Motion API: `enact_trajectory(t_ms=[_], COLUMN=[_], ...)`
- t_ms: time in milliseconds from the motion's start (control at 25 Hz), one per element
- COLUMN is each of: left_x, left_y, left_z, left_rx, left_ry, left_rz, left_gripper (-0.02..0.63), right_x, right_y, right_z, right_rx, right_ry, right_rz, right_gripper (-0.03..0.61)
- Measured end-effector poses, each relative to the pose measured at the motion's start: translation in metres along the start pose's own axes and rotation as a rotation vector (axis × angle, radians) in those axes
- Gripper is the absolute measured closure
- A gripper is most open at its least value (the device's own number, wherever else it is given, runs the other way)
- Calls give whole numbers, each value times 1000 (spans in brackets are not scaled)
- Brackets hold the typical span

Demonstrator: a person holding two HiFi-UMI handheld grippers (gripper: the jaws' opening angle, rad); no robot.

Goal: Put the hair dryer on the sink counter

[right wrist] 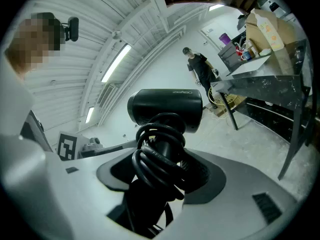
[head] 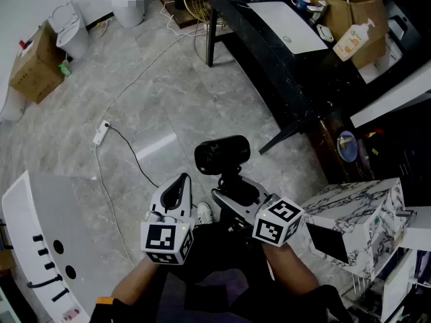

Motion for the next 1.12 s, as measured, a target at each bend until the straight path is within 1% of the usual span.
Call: enact_trajectory(t_ms=[320, 720, 1120], left_x=[4, 7, 31], left_y=[-10, -10, -12], left_z=[4, 6, 20], left_rx=[14, 10, 6], left_ry=[0, -9, -11], left_rz=[-4, 8, 17], left_gripper=[606, 606, 606], right_x=[-9, -10, -10], right_y=[-3, -7, -26], right_z=[5, 12, 38], right_rx=[-1, 11, 6], right_ry=[-10, -30, -38], right_rz=[0, 5, 0], right_gripper=[301, 301, 299])
Point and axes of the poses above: the fingertips, and each gripper's own axes: x forward along the fingers, y to its left, z out of its top, the point moved 2 cm from there along -x, backward along the fingers, and after that the axes turned 1 degree about -x, right-handed, at the moved point
